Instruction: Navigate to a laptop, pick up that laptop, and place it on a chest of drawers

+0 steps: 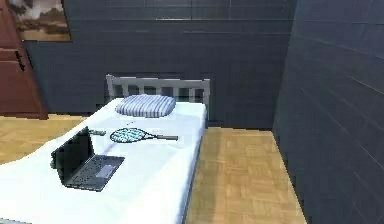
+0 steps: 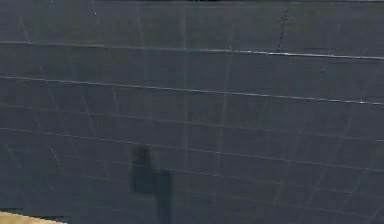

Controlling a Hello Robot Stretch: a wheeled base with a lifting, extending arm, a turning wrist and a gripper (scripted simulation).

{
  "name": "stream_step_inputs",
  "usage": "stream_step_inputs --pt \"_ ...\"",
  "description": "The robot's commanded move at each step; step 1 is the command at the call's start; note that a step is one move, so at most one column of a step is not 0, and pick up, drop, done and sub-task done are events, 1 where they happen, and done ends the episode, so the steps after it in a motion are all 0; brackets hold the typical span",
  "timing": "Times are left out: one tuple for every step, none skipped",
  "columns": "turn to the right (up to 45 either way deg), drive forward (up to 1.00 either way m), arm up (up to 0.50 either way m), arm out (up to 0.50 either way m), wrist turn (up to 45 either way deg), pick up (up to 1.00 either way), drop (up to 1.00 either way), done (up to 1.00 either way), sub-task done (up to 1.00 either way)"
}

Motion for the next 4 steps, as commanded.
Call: stream_step_inputs --pt "-45.0 0.00 0.00 0.00 0.0 0.00 0.00 0.00 0.00" --pt "-45.0 0.00 0.00 0.00 0.0 0.00 0.00 0.00 0.00" --pt "-27.0 0.00 0.00 0.00 0.0 0.00 0.00 0.00 0.00" --pt "45.0 0.00 0.00 0.00 0.0 0.00 0.00 0.00 0.00"
